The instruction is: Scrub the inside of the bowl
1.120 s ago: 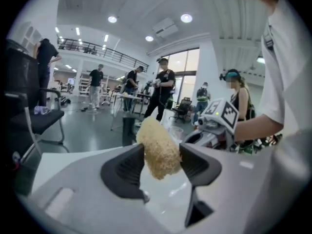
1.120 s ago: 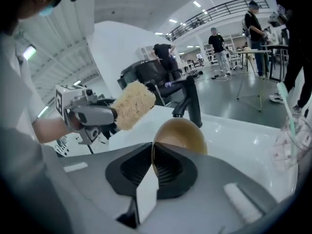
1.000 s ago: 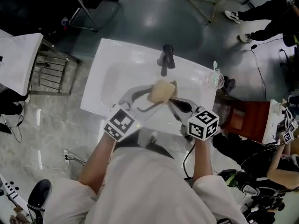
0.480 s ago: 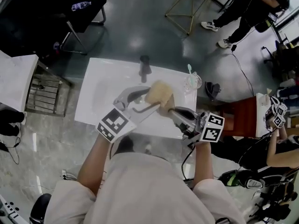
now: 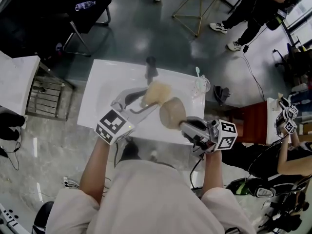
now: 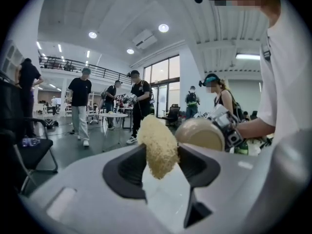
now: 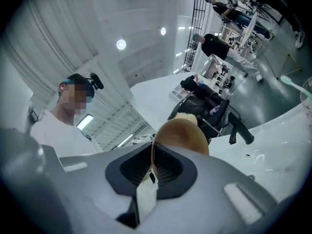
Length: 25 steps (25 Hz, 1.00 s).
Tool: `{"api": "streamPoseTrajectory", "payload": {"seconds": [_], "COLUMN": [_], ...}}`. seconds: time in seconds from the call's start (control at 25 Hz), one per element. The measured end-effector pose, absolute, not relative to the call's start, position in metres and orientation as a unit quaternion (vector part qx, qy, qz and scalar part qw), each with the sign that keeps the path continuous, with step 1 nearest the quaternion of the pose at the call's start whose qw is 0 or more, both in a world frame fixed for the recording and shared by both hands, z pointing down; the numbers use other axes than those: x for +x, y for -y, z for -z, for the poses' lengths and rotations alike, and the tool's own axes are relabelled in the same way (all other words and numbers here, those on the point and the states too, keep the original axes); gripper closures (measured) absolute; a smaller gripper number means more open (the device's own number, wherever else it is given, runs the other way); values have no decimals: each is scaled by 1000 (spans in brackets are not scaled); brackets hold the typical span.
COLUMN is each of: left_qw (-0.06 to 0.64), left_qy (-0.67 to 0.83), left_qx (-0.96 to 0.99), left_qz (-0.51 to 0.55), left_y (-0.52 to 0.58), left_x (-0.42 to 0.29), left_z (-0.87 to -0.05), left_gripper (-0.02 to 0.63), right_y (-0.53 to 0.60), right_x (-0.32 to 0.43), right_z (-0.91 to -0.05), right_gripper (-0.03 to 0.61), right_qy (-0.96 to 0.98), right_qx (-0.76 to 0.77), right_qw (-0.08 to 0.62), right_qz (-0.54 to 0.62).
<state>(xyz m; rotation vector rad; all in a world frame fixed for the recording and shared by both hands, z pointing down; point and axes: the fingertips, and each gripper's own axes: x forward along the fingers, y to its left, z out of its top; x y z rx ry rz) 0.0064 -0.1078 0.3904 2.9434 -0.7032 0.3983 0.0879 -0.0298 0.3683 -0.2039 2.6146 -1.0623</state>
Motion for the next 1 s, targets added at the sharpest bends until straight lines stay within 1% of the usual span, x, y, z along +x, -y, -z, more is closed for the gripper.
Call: {"api": "streamPoseTrajectory", "payload": {"seconds": [0.16, 0.4, 0.6, 0.8, 1.0], "left_qw": [46, 82, 94, 78, 59], "left_qy": [218, 214, 195, 180, 179], "left_qx": [960, 959, 963, 971, 976], "left_qz": [-171, -167, -159, -137, -109], "left_y": [94, 79, 63, 55, 59], "left_x": [3, 4, 10, 18, 14], "left_z": [-415, -429, -427, -408, -381], "left_gripper": [416, 433, 449, 463, 469], "right_y": [42, 84, 107, 115, 117], "right_x": [91, 87, 89, 85, 87], "right_z": [-351, -346, -352, -368, -377], "right_gripper": [558, 558, 560, 558, 560], "right_qy": [-904, -894, -886, -886, -882], "right_qx": [-64, -124, -188, -211, -212], "right_qw": [210, 233, 227, 199, 195], "right_qz": [367, 361, 357, 361, 372]}}
